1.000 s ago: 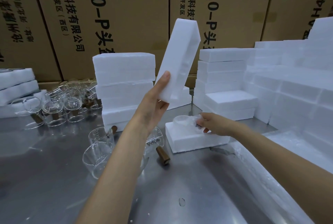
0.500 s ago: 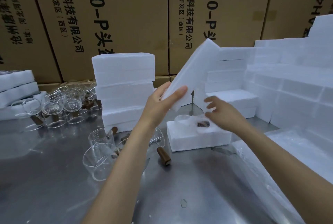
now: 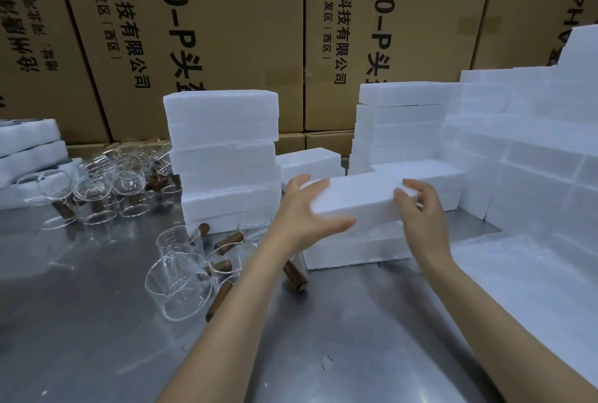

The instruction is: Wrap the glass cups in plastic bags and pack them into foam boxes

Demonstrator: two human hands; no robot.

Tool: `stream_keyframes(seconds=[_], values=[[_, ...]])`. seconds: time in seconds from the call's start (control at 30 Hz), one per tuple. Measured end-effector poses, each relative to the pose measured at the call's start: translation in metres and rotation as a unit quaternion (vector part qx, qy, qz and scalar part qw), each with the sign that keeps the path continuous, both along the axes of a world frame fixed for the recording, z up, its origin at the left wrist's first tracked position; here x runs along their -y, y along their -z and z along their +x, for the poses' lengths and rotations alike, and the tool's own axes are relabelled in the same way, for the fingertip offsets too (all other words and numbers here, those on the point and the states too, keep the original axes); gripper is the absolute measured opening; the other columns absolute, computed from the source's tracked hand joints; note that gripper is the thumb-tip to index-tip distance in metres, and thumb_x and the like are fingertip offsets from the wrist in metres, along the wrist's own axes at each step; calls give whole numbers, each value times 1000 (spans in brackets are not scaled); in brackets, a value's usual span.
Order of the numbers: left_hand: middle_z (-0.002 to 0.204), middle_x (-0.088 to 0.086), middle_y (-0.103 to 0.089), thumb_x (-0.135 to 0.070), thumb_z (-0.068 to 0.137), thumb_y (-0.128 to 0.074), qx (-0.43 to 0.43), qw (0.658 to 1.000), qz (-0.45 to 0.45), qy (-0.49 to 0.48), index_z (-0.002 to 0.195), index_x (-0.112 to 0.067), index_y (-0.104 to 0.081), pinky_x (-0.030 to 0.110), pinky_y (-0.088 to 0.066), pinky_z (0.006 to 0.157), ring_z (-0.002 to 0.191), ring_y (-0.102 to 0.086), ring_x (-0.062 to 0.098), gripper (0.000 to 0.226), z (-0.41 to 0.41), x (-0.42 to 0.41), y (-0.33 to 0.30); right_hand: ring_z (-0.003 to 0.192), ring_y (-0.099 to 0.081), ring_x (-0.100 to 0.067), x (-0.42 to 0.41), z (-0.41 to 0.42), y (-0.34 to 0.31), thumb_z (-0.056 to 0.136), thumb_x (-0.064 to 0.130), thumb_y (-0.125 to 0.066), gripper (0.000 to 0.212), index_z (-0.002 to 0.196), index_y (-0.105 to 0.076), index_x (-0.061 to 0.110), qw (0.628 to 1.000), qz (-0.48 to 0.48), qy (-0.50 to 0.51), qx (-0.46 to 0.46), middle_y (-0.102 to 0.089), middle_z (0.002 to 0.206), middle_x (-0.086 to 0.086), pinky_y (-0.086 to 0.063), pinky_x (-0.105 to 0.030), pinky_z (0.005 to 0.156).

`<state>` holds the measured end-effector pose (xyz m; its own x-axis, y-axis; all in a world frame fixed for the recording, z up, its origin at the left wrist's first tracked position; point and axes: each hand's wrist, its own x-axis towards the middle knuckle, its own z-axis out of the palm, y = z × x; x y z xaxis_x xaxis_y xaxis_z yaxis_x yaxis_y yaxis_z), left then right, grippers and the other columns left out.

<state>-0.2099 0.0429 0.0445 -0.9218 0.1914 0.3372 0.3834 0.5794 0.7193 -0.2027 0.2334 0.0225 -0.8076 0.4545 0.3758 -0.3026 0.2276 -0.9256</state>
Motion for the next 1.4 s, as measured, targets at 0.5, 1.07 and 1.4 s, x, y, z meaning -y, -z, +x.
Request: stream_keyframes(seconds=[0.5, 1.07, 1.4], values=[[162, -4, 1, -50, 83, -65, 85, 984, -155, 3, 151, -31, -23, 34, -20, 113, 148, -8, 17, 82, 3, -7, -7, 102, -49, -17, 1, 2, 12, 86, 36, -58, 27, 107, -45, 25, 997, 30, 50, 45, -49, 113, 1, -42, -31, 81], [152, 7, -30, -45, 97, -45, 211, 970, 76, -96, 152, -9, -10, 31, -34, 98, 135, -36, 27, 75, 2, -25, -16, 95, -49, -16, 3, 3, 5, 84, 36, -62, 34, 108, -41, 24, 991, -56, 49, 110, -48, 109, 4, -39, -32, 80], [103, 2, -52, -26, 95, -52, 220, 962, 126, -100, 124, -7, -44, 28, -41, 78, 97, -51, 22, 36, 5, -21, -20, 79, -44, -8, -4, -4, 6, 81, 33, -64, 34, 106, -43, 25, 986, -106, 25, 128, -42, 88, 17, -34, -30, 69]])
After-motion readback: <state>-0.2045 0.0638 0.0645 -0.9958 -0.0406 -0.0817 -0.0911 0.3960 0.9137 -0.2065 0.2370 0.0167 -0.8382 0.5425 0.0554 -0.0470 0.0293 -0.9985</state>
